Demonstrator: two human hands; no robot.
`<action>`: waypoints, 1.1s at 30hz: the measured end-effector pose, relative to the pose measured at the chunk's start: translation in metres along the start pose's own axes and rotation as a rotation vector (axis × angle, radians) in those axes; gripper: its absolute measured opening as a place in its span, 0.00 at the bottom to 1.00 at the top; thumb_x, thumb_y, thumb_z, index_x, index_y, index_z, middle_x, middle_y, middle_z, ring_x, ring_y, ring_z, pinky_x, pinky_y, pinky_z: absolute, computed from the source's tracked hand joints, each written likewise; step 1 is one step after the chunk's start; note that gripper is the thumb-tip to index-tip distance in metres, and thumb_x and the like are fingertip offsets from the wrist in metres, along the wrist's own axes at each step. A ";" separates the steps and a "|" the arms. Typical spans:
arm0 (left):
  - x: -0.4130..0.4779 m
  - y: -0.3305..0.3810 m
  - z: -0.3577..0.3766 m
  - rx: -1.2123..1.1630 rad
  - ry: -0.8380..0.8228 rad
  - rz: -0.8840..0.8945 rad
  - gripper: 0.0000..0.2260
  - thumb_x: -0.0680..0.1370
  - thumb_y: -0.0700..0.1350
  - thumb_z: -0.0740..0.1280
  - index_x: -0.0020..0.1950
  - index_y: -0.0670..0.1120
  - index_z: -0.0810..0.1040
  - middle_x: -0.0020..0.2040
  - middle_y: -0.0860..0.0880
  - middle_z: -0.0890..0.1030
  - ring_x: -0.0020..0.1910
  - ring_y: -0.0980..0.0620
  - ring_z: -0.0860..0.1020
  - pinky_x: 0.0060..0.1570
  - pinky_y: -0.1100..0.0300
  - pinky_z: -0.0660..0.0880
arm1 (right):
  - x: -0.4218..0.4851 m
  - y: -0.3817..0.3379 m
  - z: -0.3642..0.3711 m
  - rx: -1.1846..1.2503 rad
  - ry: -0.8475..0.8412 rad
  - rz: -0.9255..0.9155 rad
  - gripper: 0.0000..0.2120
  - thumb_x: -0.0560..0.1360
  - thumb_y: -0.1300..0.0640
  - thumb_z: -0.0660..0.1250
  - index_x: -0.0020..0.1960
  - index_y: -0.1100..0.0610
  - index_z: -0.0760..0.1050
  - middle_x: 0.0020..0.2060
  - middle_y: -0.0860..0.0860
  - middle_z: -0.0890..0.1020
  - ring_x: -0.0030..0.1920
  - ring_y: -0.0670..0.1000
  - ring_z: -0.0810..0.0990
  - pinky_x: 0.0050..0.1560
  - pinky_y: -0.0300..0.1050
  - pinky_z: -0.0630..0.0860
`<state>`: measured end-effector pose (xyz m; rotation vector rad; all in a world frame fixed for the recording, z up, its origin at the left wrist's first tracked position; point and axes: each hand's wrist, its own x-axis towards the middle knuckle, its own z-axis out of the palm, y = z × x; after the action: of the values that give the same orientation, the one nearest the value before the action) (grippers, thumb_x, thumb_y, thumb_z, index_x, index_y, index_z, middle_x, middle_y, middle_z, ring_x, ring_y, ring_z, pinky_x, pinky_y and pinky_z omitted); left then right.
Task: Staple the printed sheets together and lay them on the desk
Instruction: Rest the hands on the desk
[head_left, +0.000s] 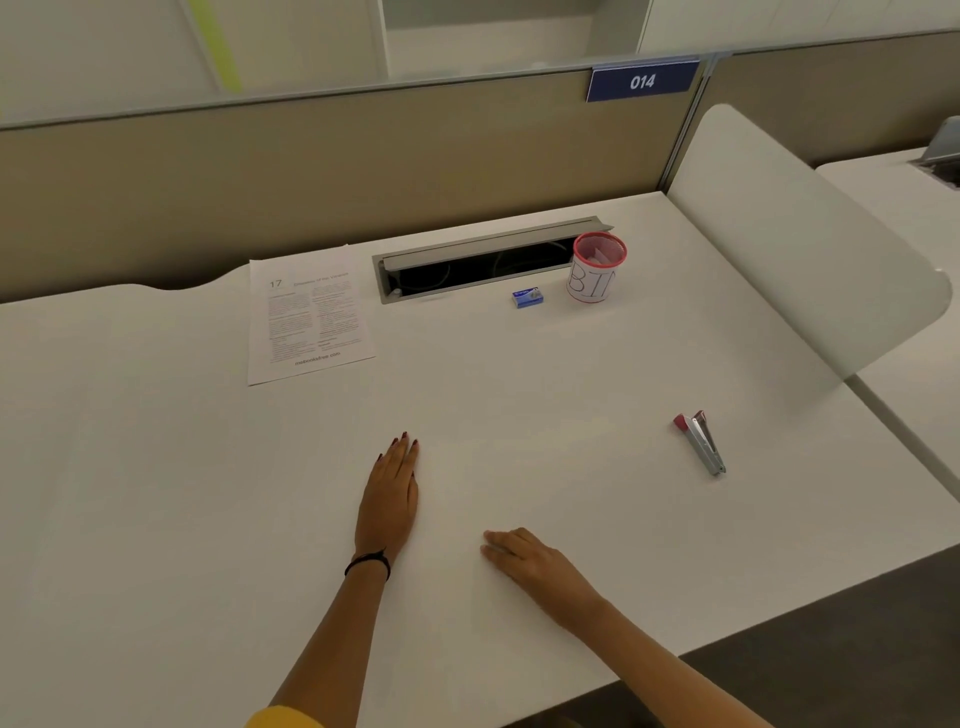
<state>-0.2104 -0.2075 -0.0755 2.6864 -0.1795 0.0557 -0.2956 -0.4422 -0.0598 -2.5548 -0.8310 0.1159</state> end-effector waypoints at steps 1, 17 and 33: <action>0.000 0.001 0.000 0.001 0.002 0.000 0.26 0.76 0.49 0.40 0.73 0.44 0.58 0.74 0.49 0.58 0.73 0.53 0.56 0.72 0.57 0.51 | -0.002 -0.003 0.001 0.017 -0.025 0.038 0.17 0.78 0.59 0.57 0.66 0.57 0.70 0.64 0.53 0.75 0.62 0.50 0.74 0.58 0.45 0.76; 0.001 -0.001 0.000 0.019 -0.016 -0.008 0.26 0.76 0.48 0.41 0.73 0.44 0.57 0.74 0.48 0.58 0.73 0.52 0.56 0.72 0.58 0.50 | 0.023 0.001 -0.010 -0.018 -0.091 -0.040 0.06 0.75 0.64 0.64 0.51 0.58 0.72 0.46 0.52 0.77 0.43 0.50 0.75 0.39 0.35 0.65; 0.001 0.001 -0.002 0.030 -0.010 -0.007 0.26 0.77 0.48 0.41 0.73 0.44 0.57 0.74 0.47 0.59 0.73 0.52 0.56 0.71 0.62 0.45 | 0.017 0.002 -0.016 -0.102 -0.089 -0.110 0.10 0.71 0.68 0.62 0.46 0.56 0.68 0.43 0.49 0.72 0.39 0.44 0.63 0.36 0.34 0.63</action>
<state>-0.2094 -0.2078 -0.0730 2.7178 -0.1736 0.0433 -0.2774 -0.4402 -0.0453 -2.6070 -1.0345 0.1581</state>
